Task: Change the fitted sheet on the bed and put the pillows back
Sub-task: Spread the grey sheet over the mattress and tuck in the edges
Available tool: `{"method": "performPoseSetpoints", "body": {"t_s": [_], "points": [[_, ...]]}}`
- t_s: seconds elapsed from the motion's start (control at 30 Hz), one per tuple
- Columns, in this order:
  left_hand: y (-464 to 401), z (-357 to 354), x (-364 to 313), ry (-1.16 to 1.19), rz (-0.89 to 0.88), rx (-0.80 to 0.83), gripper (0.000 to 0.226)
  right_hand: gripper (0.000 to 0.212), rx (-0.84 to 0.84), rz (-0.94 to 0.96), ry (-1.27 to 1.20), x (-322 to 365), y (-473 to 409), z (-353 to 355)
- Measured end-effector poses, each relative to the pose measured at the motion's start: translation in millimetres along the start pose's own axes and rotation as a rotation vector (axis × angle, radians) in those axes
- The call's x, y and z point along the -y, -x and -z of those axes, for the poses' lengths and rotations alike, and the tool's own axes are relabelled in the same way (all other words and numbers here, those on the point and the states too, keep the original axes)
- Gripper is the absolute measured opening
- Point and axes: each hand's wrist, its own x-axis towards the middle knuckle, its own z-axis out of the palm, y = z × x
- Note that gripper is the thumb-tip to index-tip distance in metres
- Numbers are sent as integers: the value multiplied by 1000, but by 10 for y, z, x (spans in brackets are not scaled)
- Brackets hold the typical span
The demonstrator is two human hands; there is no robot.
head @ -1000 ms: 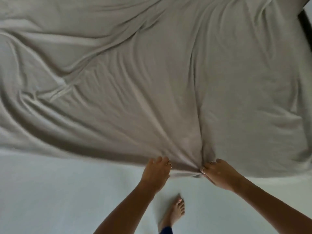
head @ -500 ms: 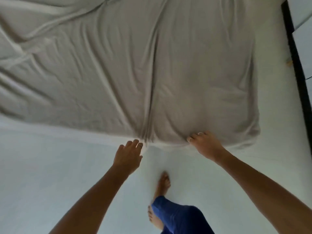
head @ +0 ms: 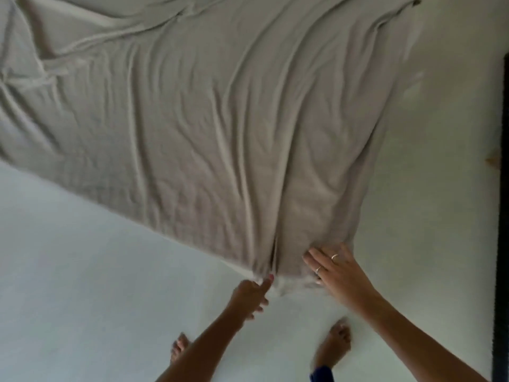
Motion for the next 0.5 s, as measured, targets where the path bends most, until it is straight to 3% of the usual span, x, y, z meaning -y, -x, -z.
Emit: {"method": "performPoseSetpoints", "body": {"t_s": [0.1, 0.2, 0.3, 0.4, 0.43, 0.5], "points": [[128, -701, -388, 378, 186, 29, 60, 71, 114, 64, -73, -272, 26, -20], [63, -1118, -712, 661, 219, -135, 47, 31, 2, 191, -72, -397, -70, 2], [30, -1245, -944, 847, 188, -149, 26, 12, -12, 274, -114, -427, -179, 90], [3, -1132, -988, 568, 81, -206, 24, 13, 24, 347, -119, -484, -243, 200], [-2, -1078, -986, 398, 59, -170, 25, 18, 68, 370, -134, -508, -211, 202], [36, -1015, -1025, 4, 49, 54, 24, 27, 193, 382, -134, -573, -79, 213]]}}
